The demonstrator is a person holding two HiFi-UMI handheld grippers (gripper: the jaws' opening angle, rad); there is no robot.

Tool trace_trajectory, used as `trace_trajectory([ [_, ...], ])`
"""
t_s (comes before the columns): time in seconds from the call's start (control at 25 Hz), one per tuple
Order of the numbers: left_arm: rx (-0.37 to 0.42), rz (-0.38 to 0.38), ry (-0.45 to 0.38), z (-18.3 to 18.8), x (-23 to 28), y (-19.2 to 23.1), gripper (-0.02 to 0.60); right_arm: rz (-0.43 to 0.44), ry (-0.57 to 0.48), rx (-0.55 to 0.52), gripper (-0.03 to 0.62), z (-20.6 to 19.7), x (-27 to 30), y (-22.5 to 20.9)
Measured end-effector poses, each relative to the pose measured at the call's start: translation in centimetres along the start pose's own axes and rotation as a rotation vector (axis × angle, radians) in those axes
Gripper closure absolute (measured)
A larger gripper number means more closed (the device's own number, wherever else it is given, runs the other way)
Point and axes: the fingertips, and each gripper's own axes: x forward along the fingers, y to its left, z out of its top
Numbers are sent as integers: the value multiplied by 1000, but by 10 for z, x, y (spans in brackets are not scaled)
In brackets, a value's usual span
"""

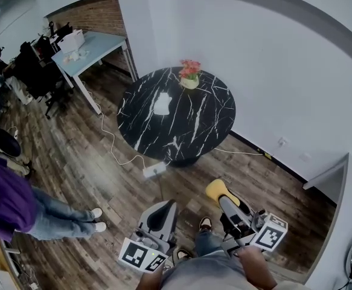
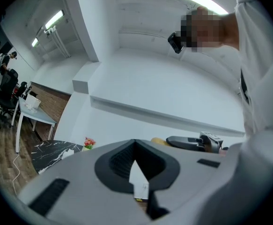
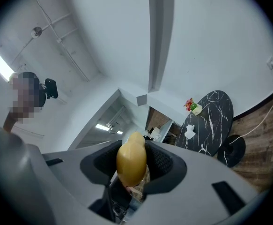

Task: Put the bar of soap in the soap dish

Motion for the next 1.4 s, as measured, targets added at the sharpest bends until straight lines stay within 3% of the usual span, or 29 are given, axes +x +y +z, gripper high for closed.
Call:
trace_trajectory([
  [0.64,15,12,14,-7,127,24,580,50,50,27,434,76,55,-74],
  [1.4,36,51,7,-1,158,41,580,97,92,49,434,93,86,-94],
])
